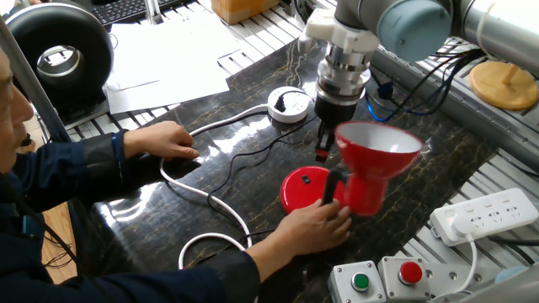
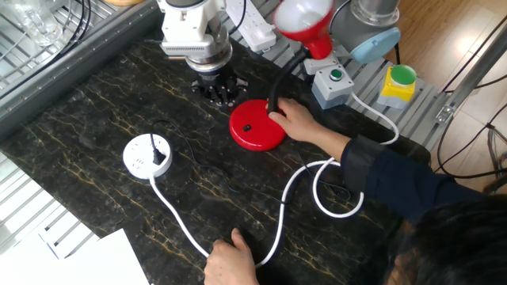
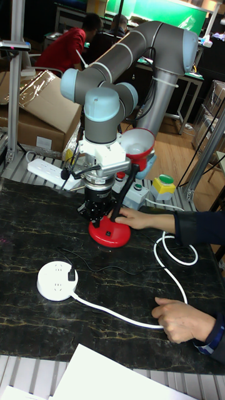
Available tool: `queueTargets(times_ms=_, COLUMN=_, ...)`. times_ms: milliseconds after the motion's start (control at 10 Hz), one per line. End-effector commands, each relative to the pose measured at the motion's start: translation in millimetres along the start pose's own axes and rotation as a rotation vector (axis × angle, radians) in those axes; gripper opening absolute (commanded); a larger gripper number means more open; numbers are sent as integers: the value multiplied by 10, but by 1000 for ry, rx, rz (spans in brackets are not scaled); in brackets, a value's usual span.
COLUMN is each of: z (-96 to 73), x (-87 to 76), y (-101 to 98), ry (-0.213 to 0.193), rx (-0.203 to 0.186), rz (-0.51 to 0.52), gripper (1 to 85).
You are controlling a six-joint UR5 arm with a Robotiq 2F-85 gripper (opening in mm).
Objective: Plug in the power cord of the desk lamp, turn on the socket, and light up the desk lamp
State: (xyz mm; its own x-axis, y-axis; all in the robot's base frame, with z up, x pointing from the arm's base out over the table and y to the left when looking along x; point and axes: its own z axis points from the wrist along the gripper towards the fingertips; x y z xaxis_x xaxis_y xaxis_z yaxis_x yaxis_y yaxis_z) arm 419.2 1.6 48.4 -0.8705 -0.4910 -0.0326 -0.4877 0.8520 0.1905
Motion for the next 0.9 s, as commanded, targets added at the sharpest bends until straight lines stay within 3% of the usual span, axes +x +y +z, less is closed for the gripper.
queueTargets(times_ms=0, z=79, x=-80, y=167, ry=-27, rx=-25, rz=45, gripper=10)
queueTargets(times_ms=600, z=223, x=-248, y=304, ry=-61, rx=-37, rz=59, gripper=10)
queueTargets(times_ms=800, z=201, x=-292, y=330, ry=-54, rx=-33, rz=64, gripper=10)
